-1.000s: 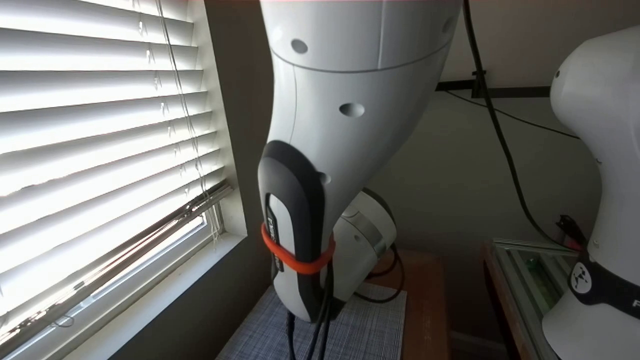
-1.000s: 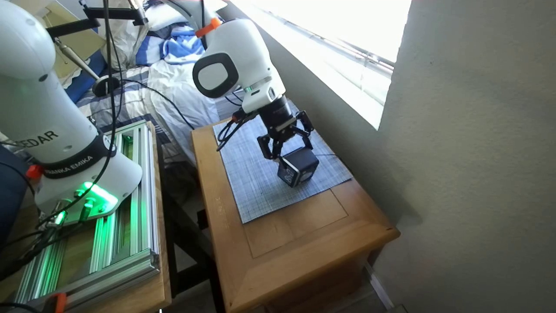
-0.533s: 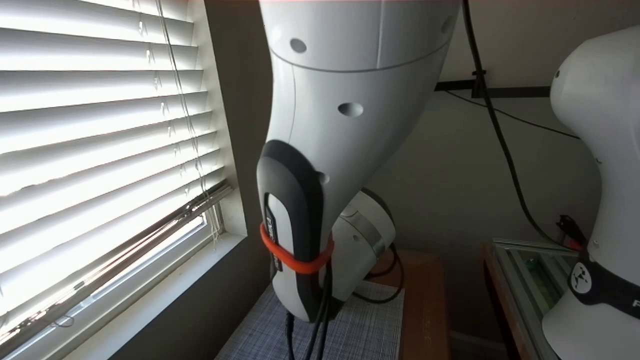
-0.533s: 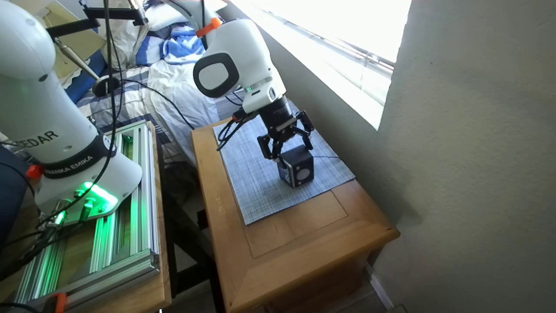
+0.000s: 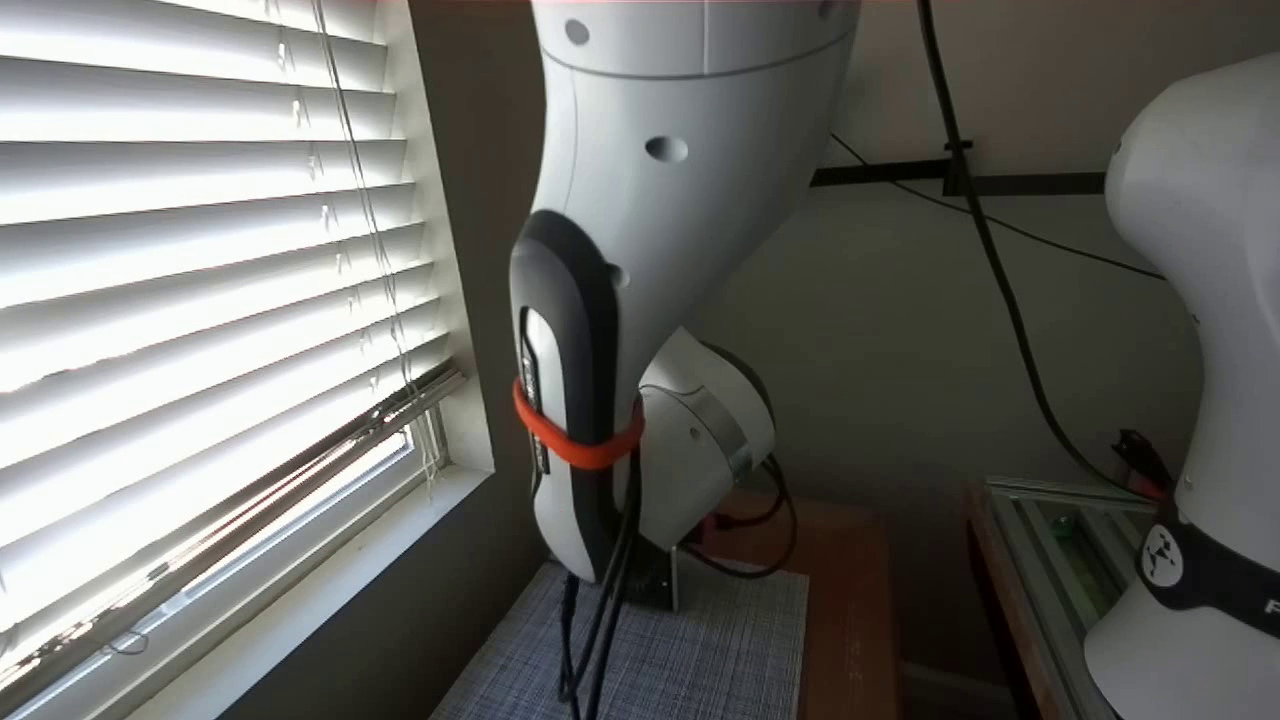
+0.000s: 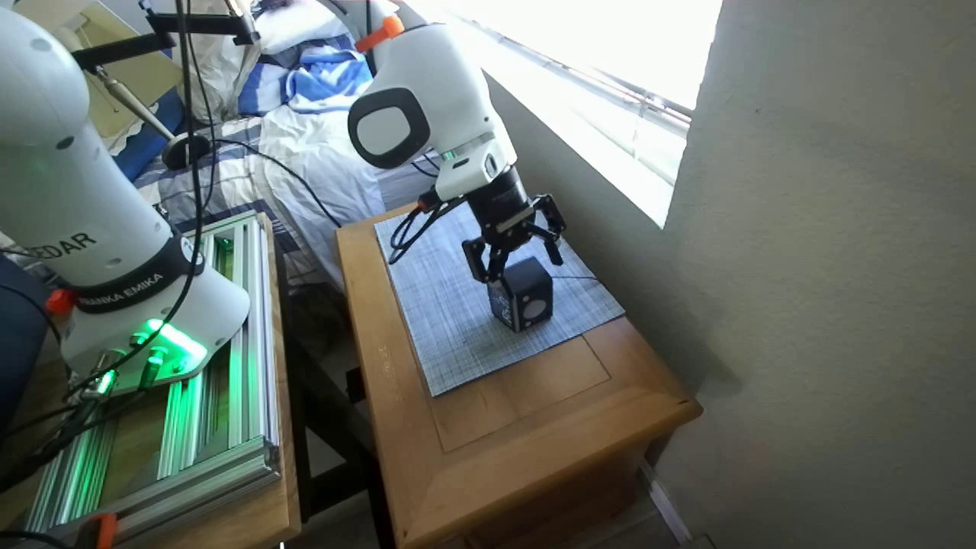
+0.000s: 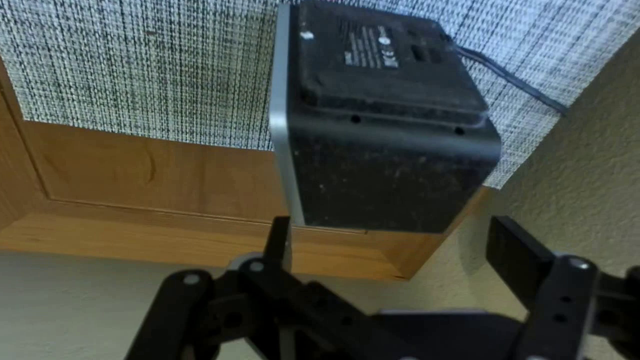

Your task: Lift the alarm clock and put it up straight

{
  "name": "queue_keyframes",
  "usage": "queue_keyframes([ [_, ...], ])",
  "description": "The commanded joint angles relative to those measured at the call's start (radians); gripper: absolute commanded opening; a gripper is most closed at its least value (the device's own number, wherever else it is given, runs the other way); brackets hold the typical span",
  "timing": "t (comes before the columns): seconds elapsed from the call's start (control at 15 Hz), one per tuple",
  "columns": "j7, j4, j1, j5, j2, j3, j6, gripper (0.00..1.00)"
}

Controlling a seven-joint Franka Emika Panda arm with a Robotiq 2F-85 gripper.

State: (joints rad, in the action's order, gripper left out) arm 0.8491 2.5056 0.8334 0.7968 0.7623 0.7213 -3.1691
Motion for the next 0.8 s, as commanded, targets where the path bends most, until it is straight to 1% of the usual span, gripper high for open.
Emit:
queue_keyframes([
  [0.0, -0.090, 0.004, -0.170, -0.072, -0.169, -0.063, 0.007, 1.00],
  [0.13, -0.140, -0.001, -0.278, -0.106, -0.239, -0.116, 0.025, 1.00],
  [0.2, -0.169, -0.003, -0.348, -0.126, -0.280, -0.155, 0.039, 1.00],
  [0.27, -0.217, -0.010, -0.395, -0.108, -0.304, -0.183, 0.062, 1.00],
  [0.33, -0.226, -0.010, -0.475, -0.148, -0.337, -0.230, 0.078, 1.00],
  [0.53, -0.290, -0.031, -0.675, -0.174, -0.403, -0.356, 0.196, 1.00],
  [0.6, -0.375, -0.054, -0.715, -0.100, -0.399, -0.385, 0.251, 1.00],
  [0.73, -0.449, -0.085, -0.805, -0.066, -0.400, -0.436, 0.368, 1.00],
])
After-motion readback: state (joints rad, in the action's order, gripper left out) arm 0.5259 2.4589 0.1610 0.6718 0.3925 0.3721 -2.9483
